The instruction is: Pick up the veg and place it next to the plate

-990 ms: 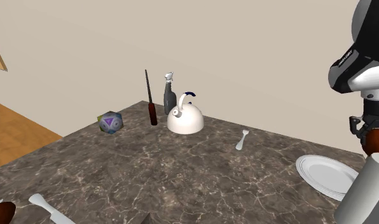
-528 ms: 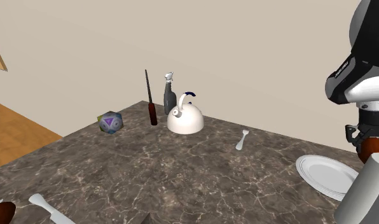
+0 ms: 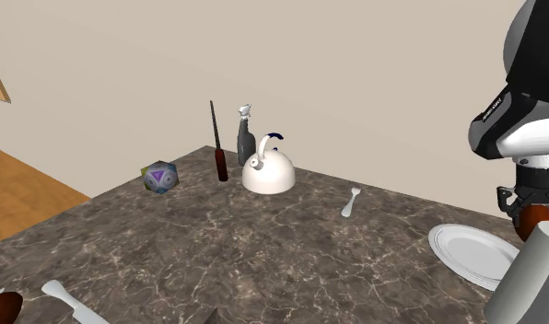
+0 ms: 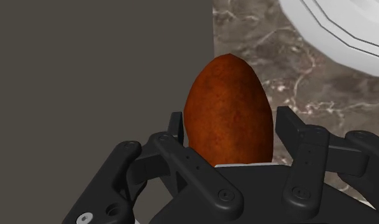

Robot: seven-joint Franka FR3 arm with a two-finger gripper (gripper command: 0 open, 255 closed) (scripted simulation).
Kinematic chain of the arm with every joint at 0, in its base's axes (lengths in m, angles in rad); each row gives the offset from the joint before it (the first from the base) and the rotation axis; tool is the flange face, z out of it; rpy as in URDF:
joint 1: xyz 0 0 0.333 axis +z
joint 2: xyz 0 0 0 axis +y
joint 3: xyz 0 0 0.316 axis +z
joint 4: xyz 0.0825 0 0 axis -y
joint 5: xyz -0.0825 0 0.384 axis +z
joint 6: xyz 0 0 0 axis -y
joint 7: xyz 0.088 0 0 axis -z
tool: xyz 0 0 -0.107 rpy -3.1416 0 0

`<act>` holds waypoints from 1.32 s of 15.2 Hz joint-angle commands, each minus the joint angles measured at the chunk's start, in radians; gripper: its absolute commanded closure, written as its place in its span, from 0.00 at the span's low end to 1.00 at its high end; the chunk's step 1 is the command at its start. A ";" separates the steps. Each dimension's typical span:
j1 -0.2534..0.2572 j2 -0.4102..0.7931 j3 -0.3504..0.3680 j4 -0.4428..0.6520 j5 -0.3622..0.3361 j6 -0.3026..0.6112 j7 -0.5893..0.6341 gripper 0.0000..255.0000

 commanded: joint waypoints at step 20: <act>0.012 -0.046 0.007 0.038 0.011 -0.114 -0.007 0.00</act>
